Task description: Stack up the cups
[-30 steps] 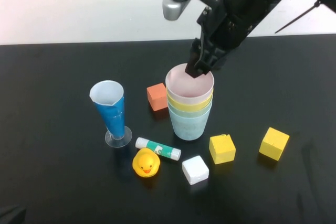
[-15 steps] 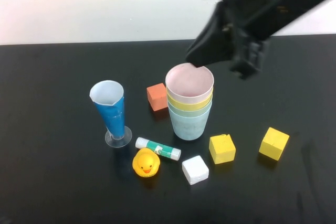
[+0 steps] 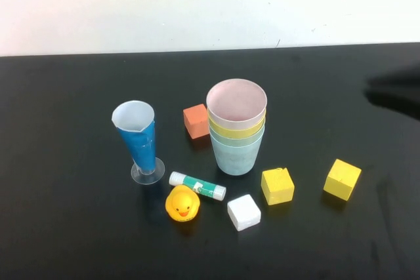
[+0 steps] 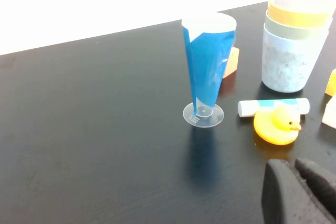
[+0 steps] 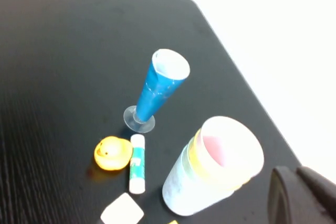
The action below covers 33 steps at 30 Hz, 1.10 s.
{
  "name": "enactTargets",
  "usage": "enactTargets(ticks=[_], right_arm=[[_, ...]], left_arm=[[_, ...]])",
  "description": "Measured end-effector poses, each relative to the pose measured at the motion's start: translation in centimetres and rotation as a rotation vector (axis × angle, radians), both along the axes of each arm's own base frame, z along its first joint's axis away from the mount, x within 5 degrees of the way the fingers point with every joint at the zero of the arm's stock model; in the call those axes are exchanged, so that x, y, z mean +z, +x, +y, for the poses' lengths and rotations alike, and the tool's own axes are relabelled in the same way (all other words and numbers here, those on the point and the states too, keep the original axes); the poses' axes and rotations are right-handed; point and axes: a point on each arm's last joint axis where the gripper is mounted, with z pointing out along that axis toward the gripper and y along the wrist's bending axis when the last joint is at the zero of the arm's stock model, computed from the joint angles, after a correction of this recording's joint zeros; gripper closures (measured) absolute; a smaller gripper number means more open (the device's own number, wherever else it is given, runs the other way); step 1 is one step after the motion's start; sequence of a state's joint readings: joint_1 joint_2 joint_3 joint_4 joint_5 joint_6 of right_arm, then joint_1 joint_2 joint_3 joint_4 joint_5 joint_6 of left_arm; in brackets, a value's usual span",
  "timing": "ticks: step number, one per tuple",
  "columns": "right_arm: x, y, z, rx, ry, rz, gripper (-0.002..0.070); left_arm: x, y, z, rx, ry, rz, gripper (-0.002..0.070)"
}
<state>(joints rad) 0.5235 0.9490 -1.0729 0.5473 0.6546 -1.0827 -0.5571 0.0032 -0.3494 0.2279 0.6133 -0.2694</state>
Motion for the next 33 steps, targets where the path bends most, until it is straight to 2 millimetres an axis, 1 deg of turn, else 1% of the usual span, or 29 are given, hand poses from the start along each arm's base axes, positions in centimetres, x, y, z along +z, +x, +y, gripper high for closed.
enactTargets(ticks=[4, 9, 12, 20, 23, 27, 33], right_arm=[[-1.3, -2.4, -1.7, -0.034, 0.046, -0.048, 0.0678], [-3.0, -4.2, -2.8, -0.056, 0.094, -0.058, 0.0678], [-3.9, -4.5, -2.9, -0.058, 0.093, -0.04, 0.0678], [-6.8, -4.2, -2.8, -0.063, 0.046, 0.029, 0.0678], [-8.7, -4.0, -3.0, -0.079, -0.026, 0.032, 0.0678], [-10.6, -4.9, -3.8, -0.096, -0.043, 0.032, 0.0678], [-11.3, -7.5, -5.7, -0.13, 0.025, -0.099, 0.0678]], left_arm=[[0.0, 0.0, 0.0, 0.0, 0.0, 0.0, 0.0675], [0.0, 0.0, 0.0, 0.0, -0.002, 0.001, 0.0675], [0.0, 0.0, 0.0, 0.0, -0.002, 0.001, 0.0675], [0.0, 0.0, 0.0, 0.0, -0.002, 0.001, 0.0675], [0.0, 0.0, 0.0, 0.0, -0.002, 0.001, 0.0675], [0.0, 0.0, 0.0, 0.001, -0.003, 0.001, 0.0675], [0.0, 0.0, 0.0, 0.001, -0.004, 0.002, 0.0675]])
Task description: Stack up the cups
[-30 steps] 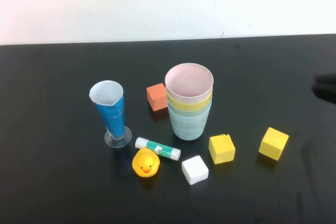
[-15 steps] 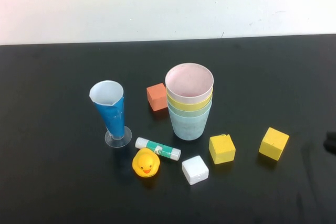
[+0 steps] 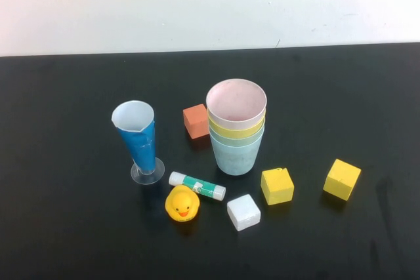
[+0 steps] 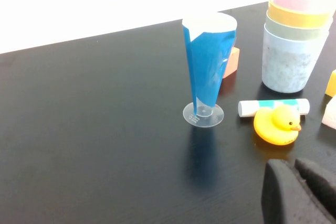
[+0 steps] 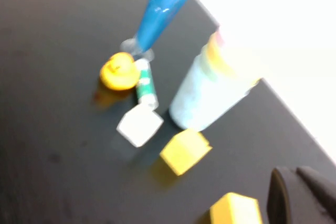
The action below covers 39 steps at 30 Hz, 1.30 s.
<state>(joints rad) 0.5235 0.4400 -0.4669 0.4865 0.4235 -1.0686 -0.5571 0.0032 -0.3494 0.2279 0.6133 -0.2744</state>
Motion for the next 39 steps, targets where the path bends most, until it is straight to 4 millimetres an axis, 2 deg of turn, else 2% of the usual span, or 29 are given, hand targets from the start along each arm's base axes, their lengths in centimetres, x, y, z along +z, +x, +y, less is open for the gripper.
enactTargets(ticks=[4, 9, 13, 20, 25, 34, 39], right_arm=[[-1.5, -0.4, -0.6, -0.053, 0.07, -0.05, 0.0678], [-5.5, -0.1, -2.4, -0.244, 0.189, -0.175, 0.0678], [-8.2, -0.5, -4.0, -0.42, 0.258, -0.186, 0.0678], [-9.9, -1.0, -6.1, -0.771, 0.315, -0.115, 0.0678], [-11.5, -1.4, -7.1, -0.949, 0.367, -0.055, 0.0678], [-13.1, -1.7, -6.8, -0.953, 0.366, 0.128, 0.0678], [-13.1, -1.7, -6.6, -0.921, 0.38, 0.151, 0.0678]], left_arm=[[-0.1, 0.0, 0.0, 0.001, 0.003, 0.005, 0.0675], [-0.1, 0.0, 0.0, 0.002, 0.005, 0.009, 0.0675], [-0.1, 0.0, 0.0, 0.002, 0.003, 0.01, 0.0675], [-0.1, 0.0, 0.0, 0.002, 0.006, 0.013, 0.0675], [-0.1, 0.0, 0.0, 0.002, 0.006, 0.013, 0.0675], [-0.2, 0.0, 0.0, 0.003, 0.008, 0.016, 0.0675], [-0.2, 0.0, 0.0, 0.003, 0.008, 0.016, 0.0675]])
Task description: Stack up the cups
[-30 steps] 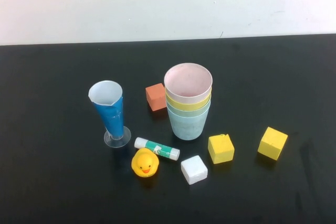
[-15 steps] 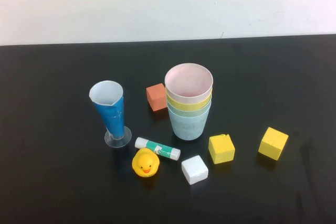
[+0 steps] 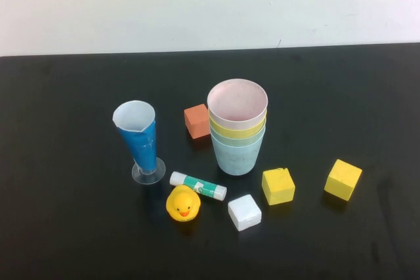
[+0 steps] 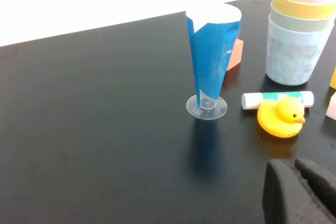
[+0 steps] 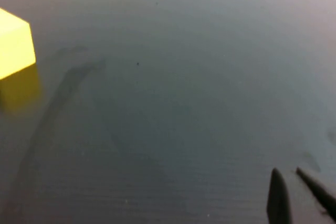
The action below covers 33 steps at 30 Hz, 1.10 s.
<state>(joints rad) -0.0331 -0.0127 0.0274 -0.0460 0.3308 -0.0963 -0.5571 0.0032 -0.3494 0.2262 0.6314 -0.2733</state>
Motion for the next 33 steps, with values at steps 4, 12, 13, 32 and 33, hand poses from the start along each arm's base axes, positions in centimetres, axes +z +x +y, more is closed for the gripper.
enactTargets(ticks=[4, 12, 13, 32, 33], right_arm=[[0.0, 0.01, 0.22, 0.042, 0.0, 0.0, 0.0678], [-0.01, 0.0, 0.55, 0.106, -0.002, 0.001, 0.0678], [-0.01, 0.0, 0.55, 0.106, -0.002, 0.001, 0.0678], [0.0, -0.03, 0.71, 0.111, 0.042, 0.006, 0.0678], [-0.01, -0.04, 0.71, 0.111, 0.042, 0.007, 0.0678]], left_arm=[[0.0, 0.0, 0.0, 0.0, 0.0, 0.0, 0.0675], [0.0, 0.0, 0.0, 0.0, 0.0, 0.0, 0.0675], [0.0, 0.0, 0.0, 0.0, 0.0, 0.0, 0.0675], [0.0, 0.0, 0.0, -0.001, 0.004, -0.002, 0.0675], [0.0, 0.0, 0.0, -0.001, 0.004, -0.002, 0.0675]])
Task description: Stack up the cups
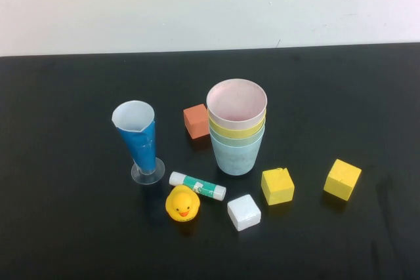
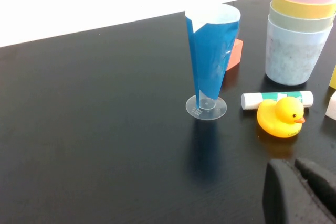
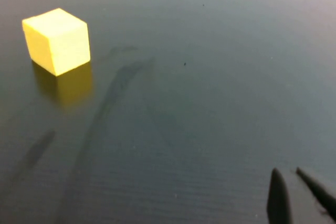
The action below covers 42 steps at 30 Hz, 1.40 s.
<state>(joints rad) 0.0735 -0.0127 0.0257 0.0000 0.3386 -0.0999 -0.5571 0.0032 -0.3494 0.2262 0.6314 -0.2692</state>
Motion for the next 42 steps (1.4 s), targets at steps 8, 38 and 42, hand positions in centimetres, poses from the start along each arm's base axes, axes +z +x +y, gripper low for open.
enactTargets(ticks=[8, 38, 42], right_arm=[[0.0, 0.0, 0.0, 0.0, 0.0, 0.0, 0.0678], [0.0, 0.0, 0.0, 0.0, 0.0, -0.001, 0.0678], [0.0, 0.0, 0.0, 0.0, 0.0, -0.001, 0.0678]], left_arm=[[-0.4, 0.2, -0.1, -0.001, 0.002, 0.001, 0.0675], [-9.1, 2.7, 0.6, 0.511, -0.092, 0.055, 0.0676], [-9.1, 2.7, 0.6, 0.515, -0.1, 0.069, 0.0676]])
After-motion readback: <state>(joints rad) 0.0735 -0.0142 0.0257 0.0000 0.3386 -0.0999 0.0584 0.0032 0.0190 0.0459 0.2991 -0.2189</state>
